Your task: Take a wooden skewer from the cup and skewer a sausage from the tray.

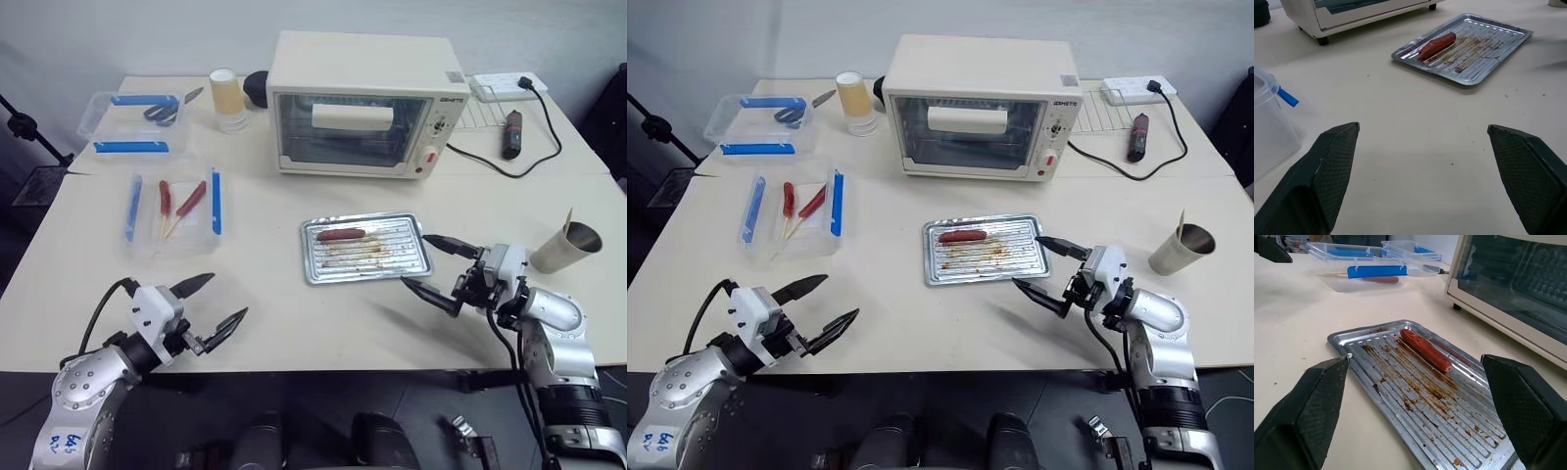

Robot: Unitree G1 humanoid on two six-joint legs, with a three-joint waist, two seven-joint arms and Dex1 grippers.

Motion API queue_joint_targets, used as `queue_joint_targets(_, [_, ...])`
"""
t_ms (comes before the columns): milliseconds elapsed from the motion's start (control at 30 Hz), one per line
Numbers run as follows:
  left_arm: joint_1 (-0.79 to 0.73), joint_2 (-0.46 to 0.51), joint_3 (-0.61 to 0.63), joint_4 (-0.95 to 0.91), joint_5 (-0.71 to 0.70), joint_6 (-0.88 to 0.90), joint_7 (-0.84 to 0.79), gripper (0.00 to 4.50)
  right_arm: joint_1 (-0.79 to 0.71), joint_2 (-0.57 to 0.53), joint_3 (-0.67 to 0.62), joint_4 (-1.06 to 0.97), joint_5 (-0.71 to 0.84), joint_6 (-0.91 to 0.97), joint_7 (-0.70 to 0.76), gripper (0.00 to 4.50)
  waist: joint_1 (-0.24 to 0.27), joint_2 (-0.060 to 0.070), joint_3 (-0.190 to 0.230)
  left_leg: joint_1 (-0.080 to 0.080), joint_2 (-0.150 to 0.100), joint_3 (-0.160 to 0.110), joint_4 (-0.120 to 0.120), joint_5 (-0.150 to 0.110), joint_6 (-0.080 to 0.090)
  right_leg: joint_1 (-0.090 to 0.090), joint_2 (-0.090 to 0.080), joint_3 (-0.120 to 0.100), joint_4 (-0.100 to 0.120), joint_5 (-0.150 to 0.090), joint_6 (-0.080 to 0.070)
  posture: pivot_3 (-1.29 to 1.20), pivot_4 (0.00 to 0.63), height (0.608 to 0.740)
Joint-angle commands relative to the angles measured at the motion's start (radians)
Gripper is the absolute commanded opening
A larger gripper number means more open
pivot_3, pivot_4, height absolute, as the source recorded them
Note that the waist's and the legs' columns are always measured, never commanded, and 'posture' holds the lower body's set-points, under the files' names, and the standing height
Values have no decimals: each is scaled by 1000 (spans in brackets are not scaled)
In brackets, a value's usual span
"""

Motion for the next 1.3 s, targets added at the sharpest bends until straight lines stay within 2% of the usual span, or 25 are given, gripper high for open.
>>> queue_joint_targets(33, [-4,25,8,-39,-3,-6,-16,4439,4,-14,-19,-21,23,3,2,4500,0,0,0,0,0,0,0,0,0,0,0,0,0,0,0,0,150,740])
queue_joint_targets(167, [-30,31,-10,-42,-22,1,-34,4439,23,-33,-34,-59,38,25,4,4500,2,0,0,0,0,0,0,0,0,0,0,0,0,0,0,0,150,740])
queue_joint_targets(267, [-75,43,-17,-68,-177,89,-103,4439,61,-70,-99,-134,82,83,-41,4500,9,0,0,0,0,0,0,0,0,0,0,0,0,0,0,0,150,740])
queue_joint_targets(333, [-120,61,-34,-74,-215,132,-127,4439,113,-100,-178,-193,121,128,-90,4500,13,1,0,-1,3,-1,1,0,0,0,-1,0,0,0,0,0,150,740])
queue_joint_targets(400, [-171,69,-64,-60,-214,146,-149,4439,186,-131,-249,-240,136,148,-105,4500,18,1,0,-1,2,-1,2,0,0,1,-1,0,0,0,0,0,150,740])
queue_joint_targets(500, [-350,-6,-141,32,-181,112,-132,4439,320,-154,-397,-266,146,150,-149,4500,27,1,0,-1,-1,0,2,0,1,3,-1,-2,-1,0,0,0,150,740])
queue_joint_targets(600, [-483,-38,-247,95,-135,105,-190,4439,432,-160,-505,-282,129,132,-173,4500,32,0,0,0,-2,1,4,0,1,4,0,-2,-1,0,1,0,150,740])
queue_joint_targets(767, [-577,-70,-341,215,-90,55,-290,4439,574,-206,-656,-240,122,137,-156,4500,10,2,-1,1,-2,4,0,0,1,3,1,0,-2,1,1,0,150,740])
queue_joint_targets(867, [-597,-74,-362,258,-76,40,-327,4439,573,-315,-697,-169,116,169,-115,4500,0,2,-1,2,-1,6,-1,0,1,3,1,0,-3,1,1,0,150,740])
queue_joint_targets(967, [-579,-58,-374,268,-43,19,-348,4439,551,-508,-645,-78,53,260,-45,4500,-8,2,-1,3,-1,6,-1,0,1,3,0,1,-6,1,1,0,150,740])
queue_joint_targets(1033, [-561,-55,-369,262,-34,12,-342,4439,460,-641,-576,6,24,331,-36,4500,-13,3,-1,3,-1,6,-1,-1,1,3,0,1,-7,1,1,0,150,740])
queue_joint_targets(1133, [-533,-51,-366,234,-31,17,-331,4439,223,-814,-367,130,-27,392,13,4500,-15,5,0,3,0,5,-1,-1,1,2,0,1,-7,0,1,0,150,740])
queue_joint_targets(1200, [-519,-49,-363,221,-28,21,-322,4439,11,-857,-192,206,-84,452,38,4500,-15,6,0,2,0,5,-1,-1,1,1,0,1,-7,1,1,0,150,740])
queue_joint_targets(1300, [-509,-51,-358,213,-17,16,-302,4439,-274,-833,14,330,-217,496,72,4500,-9,6,1,0,0,4,1,0,1,1,0,-1,-8,0,1,0,150,740])
